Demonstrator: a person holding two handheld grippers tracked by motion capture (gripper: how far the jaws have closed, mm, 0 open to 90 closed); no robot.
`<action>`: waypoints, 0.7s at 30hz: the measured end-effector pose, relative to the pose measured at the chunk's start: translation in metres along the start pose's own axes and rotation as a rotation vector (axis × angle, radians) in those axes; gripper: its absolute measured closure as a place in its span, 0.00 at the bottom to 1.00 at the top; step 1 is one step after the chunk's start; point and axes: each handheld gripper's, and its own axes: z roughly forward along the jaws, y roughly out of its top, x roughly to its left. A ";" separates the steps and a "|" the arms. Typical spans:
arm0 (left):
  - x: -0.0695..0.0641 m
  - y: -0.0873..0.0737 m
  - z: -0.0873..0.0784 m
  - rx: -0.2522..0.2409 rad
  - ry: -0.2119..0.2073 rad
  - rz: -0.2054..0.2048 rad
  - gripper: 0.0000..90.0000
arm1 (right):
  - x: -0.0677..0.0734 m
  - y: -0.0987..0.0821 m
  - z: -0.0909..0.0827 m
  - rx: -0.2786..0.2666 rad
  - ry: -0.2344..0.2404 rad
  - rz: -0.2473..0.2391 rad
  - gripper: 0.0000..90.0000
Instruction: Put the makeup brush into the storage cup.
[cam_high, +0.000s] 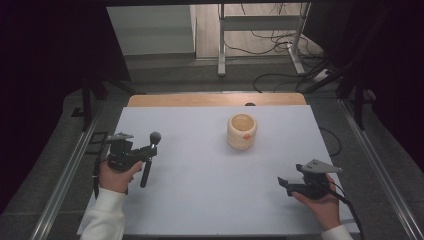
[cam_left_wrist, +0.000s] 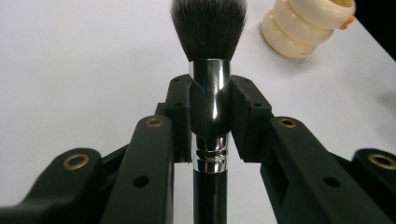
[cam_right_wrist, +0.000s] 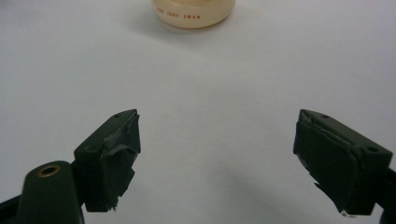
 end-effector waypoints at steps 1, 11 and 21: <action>-0.001 0.000 0.001 -0.004 -0.003 0.002 0.79 | 0.000 0.000 0.000 -0.002 0.002 0.002 0.17; -0.012 -0.001 0.003 -0.041 -0.022 0.057 0.79 | 0.004 0.003 0.003 -0.004 0.017 -0.004 0.17; -0.018 -0.002 0.006 -0.062 -0.032 0.085 0.79 | 0.009 0.006 0.004 -0.014 0.027 -0.012 0.18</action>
